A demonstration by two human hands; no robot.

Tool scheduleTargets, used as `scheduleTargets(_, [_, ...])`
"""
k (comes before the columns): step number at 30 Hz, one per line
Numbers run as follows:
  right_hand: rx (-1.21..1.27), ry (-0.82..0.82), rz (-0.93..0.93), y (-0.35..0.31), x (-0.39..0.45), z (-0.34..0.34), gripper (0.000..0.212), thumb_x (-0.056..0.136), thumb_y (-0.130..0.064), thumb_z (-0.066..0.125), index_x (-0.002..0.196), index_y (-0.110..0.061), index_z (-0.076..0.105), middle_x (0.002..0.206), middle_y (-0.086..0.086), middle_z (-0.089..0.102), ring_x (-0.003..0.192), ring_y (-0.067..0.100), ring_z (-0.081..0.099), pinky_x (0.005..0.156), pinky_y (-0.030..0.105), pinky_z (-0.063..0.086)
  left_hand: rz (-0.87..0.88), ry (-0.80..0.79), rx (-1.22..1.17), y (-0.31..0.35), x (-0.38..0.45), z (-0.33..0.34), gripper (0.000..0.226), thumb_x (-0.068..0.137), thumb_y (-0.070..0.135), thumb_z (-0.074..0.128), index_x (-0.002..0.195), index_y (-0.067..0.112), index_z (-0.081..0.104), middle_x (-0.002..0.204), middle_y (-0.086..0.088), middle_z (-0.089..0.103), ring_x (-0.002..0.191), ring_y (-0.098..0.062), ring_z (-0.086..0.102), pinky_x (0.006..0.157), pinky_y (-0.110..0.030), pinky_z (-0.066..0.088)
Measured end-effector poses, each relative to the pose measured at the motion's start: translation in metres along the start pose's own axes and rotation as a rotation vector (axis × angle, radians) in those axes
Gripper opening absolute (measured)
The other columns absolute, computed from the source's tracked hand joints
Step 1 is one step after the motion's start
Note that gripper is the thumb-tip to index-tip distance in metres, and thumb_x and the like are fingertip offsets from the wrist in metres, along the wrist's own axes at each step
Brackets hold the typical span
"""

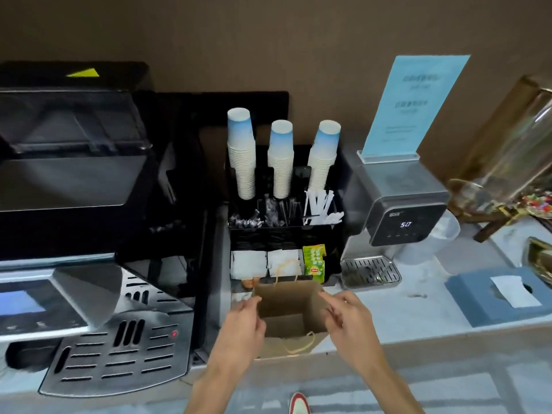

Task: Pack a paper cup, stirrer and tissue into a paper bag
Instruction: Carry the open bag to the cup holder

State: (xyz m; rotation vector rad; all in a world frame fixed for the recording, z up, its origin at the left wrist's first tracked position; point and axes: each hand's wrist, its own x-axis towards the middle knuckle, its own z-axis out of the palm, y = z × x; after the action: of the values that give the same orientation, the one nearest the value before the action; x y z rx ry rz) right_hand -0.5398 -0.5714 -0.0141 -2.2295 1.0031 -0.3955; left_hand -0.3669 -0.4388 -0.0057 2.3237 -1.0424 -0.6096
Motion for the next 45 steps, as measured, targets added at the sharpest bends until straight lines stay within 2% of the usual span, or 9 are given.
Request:
scheduleTargets(6, [-0.038, -0.239, 0.056, 0.010, 0.037, -0.015, 0.054, 0.091, -0.013, 0.065, 0.142, -0.027, 0.053, 0.097, -0.019, 0.040, 0.064, -0.002, 0.055, 0.076, -0.002, 0.040, -0.156, -0.155, 0.077, 0.024, 0.022, 0.009, 0.076, 0.090, 0.010, 0.052, 0.152, 0.027, 0.012, 0.130, -0.012, 0.057, 0.110, -0.023, 0.060, 0.097, -0.035, 0.051])
scheduleTargets(8, [-0.049, -0.315, 0.068, 0.012, 0.048, -0.019, 0.068, 0.089, -0.025, 0.069, 0.150, -0.030, 0.040, 0.109, -0.010, 0.046, 0.066, -0.001, 0.054, 0.088, 0.012, 0.047, -0.171, -0.175, 0.084, 0.031, 0.027, 0.009, 0.079, 0.090, 0.007, 0.052, 0.153, 0.027, 0.008, 0.131, -0.012, 0.056, 0.117, -0.025, 0.058, 0.100, -0.036, 0.050])
scheduleTargets(13, [-0.067, -0.434, 0.071, 0.017, 0.074, -0.028, 0.089, 0.082, -0.036, 0.077, 0.154, -0.033, 0.025, 0.142, 0.009, 0.043, 0.129, 0.024, 0.046, 0.108, 0.040, 0.044, -0.193, -0.151, 0.024, 0.042, 0.036, 0.004, 0.078, 0.090, 0.008, 0.056, 0.153, 0.025, 0.012, 0.123, -0.006, 0.057, 0.112, -0.020, 0.057, 0.091, -0.023, 0.045])
scheduleTargets(19, [-0.014, -0.451, 0.034, 0.016, 0.091, -0.022, 0.096, 0.081, -0.037, 0.078, 0.155, -0.038, 0.017, 0.157, 0.004, 0.028, 0.142, 0.025, 0.036, 0.114, 0.041, 0.038, -0.236, -0.068, -0.276, 0.040, 0.049, -0.004, 0.081, 0.078, -0.004, 0.066, 0.145, 0.029, 0.035, 0.069, 0.009, 0.046, 0.060, -0.004, 0.046, 0.056, 0.000, 0.040])
scheduleTargets(23, [0.000, -0.449, 0.018, 0.020, 0.101, -0.021, 0.090, 0.080, -0.038, 0.079, 0.152, -0.042, 0.024, 0.146, 0.000, 0.039, 0.128, 0.025, 0.049, 0.109, 0.042, 0.042, -0.276, -0.078, -0.342, 0.033, 0.051, -0.001, 0.089, 0.073, -0.007, 0.067, 0.147, 0.029, 0.033, 0.069, 0.006, 0.042, 0.060, -0.006, 0.046, 0.056, -0.006, 0.042])
scheduleTargets(27, [0.027, -0.433, -0.053, 0.018, 0.104, -0.018, 0.084, 0.078, -0.042, 0.078, 0.146, -0.042, 0.028, 0.097, -0.027, 0.034, 0.084, 0.000, 0.045, 0.084, 0.020, 0.041, -0.266, -0.100, -0.330, 0.033, 0.054, 0.003, 0.091, 0.073, -0.001, 0.067, 0.148, 0.031, 0.027, 0.075, 0.010, 0.043, 0.068, -0.006, 0.047, 0.060, -0.009, 0.041])
scheduleTargets(35, [0.047, -0.394, -0.092, 0.010, 0.105, -0.020, 0.072, 0.081, -0.040, 0.076, 0.136, -0.055, 0.032, 0.093, -0.027, 0.038, 0.079, -0.009, 0.045, 0.065, 0.011, 0.038, -0.253, -0.104, -0.328, 0.031, 0.057, 0.002, 0.086, 0.074, 0.004, 0.070, 0.145, 0.032, 0.031, 0.072, 0.016, 0.047, 0.077, -0.012, 0.056, 0.060, -0.010, 0.042])
scheduleTargets(39, [0.044, -0.384, -0.098, 0.007, 0.103, -0.025, 0.069, 0.081, -0.037, 0.076, 0.136, -0.052, 0.037, 0.093, -0.021, 0.041, 0.073, -0.005, 0.045, 0.067, 0.013, 0.038, -0.236, -0.097, -0.295, 0.030, 0.056, 0.003, 0.084, 0.076, 0.008, 0.070, 0.145, 0.035, 0.031, 0.115, -0.011, 0.064, 0.109, -0.024, 0.061, 0.090, -0.033, 0.051])
scheduleTargets(45, [0.072, -0.377, -0.093, 0.007, 0.106, -0.037, 0.065, 0.078, -0.034, 0.080, 0.131, -0.049, 0.045, 0.085, -0.010, 0.046, 0.062, 0.001, 0.047, 0.068, 0.014, 0.043, -0.183, -0.112, -0.275, 0.027, 0.058, 0.002, 0.083, 0.078, 0.011, 0.069, 0.147, 0.034, 0.028, 0.140, 0.005, 0.045, 0.130, -0.015, 0.043, 0.114, -0.038, 0.037])
